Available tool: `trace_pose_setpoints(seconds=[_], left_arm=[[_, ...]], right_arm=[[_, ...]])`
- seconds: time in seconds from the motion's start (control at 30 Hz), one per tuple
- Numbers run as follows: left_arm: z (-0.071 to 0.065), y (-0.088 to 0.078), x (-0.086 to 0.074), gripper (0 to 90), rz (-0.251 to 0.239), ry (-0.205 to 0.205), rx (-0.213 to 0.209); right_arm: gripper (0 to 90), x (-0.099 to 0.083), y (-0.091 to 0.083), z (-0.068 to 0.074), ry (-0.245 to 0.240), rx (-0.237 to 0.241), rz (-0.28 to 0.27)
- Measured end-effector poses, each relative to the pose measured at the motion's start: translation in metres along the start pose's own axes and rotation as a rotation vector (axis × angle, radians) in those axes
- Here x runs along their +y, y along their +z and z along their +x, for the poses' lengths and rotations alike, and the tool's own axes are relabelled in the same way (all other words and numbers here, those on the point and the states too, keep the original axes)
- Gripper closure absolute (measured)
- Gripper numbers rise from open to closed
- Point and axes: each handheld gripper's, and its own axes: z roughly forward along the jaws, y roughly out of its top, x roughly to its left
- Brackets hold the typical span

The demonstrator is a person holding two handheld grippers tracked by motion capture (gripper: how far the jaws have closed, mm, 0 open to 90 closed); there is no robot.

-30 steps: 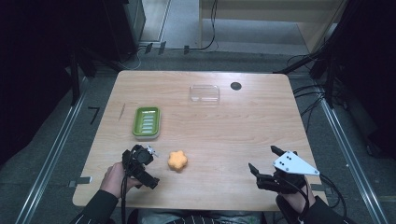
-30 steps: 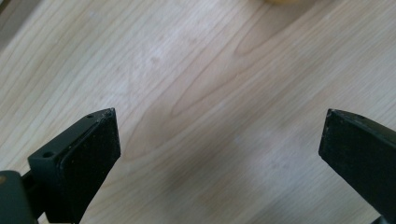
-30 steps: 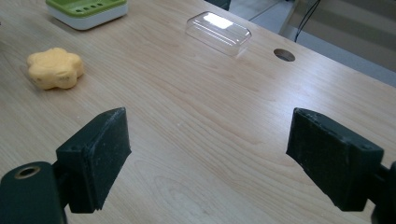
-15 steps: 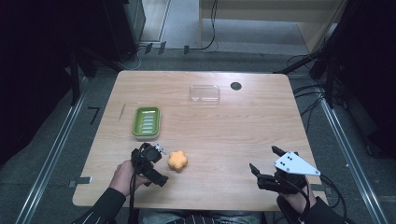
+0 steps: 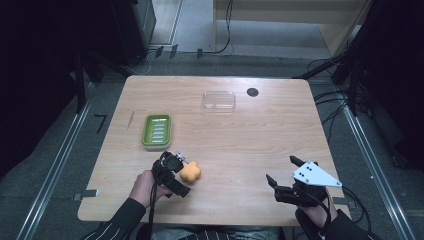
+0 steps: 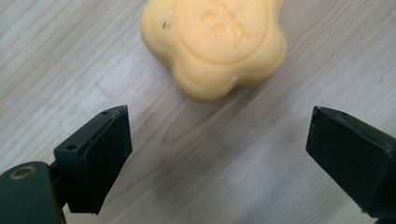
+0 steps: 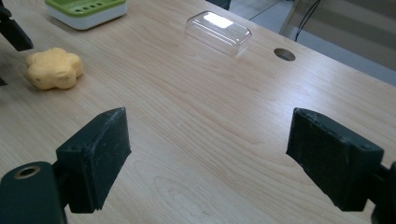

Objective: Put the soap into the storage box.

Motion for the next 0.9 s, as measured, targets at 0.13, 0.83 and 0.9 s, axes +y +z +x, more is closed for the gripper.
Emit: trace_pose_setpoints(seconds=[0.13,0.83,0.9], left_arm=[[-0.002,0.002,0.006,8.3,0.003,0.012,0.007],[-0.007,0.014,0.029,14.9,0.014,0.057,0.061],[-0.008,0.014,0.029,14.7,0.025,0.053,0.071]], right_arm=[[13.6,0.000,0.000,0.000,0.000,0.000,0.001],[13.6,0.000,0.000,-0.001,0.004,0.002,-0.002],[13.6,0.000,0.000,-0.001,0.004,0.003,-0.001]])
